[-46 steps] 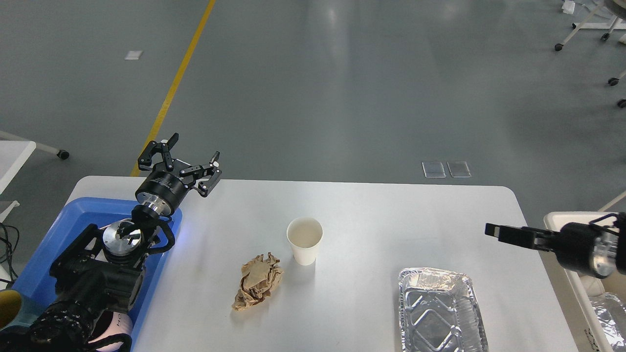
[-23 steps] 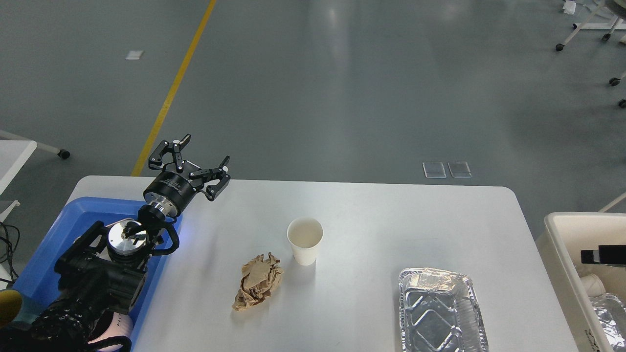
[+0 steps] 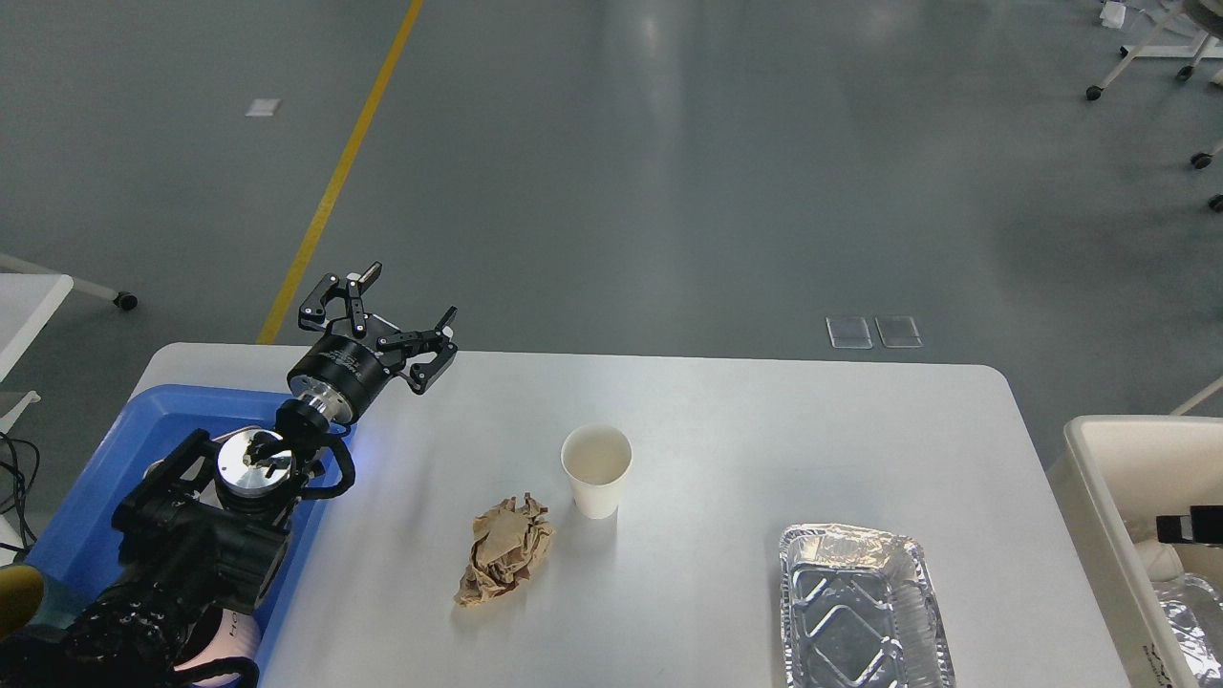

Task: Tidy desktop
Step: 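Swing the right gripper outward past the foil tray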

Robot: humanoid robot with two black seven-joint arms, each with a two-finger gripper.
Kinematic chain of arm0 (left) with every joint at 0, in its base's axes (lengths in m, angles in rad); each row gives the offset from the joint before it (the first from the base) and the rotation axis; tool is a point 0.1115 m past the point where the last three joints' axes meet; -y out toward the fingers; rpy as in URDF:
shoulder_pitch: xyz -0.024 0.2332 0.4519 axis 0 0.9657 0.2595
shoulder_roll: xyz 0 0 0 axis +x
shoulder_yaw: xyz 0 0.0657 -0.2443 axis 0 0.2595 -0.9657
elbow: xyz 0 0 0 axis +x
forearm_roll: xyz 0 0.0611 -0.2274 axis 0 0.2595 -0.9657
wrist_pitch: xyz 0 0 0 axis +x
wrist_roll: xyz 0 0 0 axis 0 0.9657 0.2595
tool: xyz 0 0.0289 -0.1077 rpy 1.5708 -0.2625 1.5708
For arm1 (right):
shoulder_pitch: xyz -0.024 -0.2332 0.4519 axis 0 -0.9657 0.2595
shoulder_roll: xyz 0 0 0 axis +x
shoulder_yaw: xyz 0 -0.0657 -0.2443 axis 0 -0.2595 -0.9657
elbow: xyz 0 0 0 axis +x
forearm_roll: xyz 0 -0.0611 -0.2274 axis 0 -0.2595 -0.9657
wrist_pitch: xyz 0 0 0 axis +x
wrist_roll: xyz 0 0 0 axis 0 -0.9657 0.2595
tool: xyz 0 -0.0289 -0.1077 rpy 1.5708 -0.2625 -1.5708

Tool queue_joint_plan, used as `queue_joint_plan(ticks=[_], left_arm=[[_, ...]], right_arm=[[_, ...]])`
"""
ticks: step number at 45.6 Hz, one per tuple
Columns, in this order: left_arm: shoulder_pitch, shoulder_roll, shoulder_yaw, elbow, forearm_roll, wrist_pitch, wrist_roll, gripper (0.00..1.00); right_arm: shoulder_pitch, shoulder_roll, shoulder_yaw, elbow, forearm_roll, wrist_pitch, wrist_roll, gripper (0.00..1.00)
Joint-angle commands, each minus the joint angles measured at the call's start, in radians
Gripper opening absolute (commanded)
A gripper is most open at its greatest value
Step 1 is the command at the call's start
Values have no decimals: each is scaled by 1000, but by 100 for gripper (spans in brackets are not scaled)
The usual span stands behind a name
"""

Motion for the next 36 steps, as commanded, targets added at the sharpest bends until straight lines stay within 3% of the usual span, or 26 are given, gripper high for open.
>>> queue_joint_plan(ticks=[1, 17, 28, 36], left_arm=[[1, 3, 0, 0, 0, 1, 0, 99], [8, 3, 32, 0, 0, 1, 0, 99], [10, 1, 35, 0, 0, 1, 0, 99], [10, 1, 35, 0, 0, 3, 0, 99]], right_arm=[[-50, 17, -1, -4, 7, 31, -29, 100], [-248, 33, 5, -13, 118, 63, -31, 100], [-264, 61, 24, -5, 194, 92, -25, 100], [-265, 98, 154, -4, 215, 86, -25, 100]])
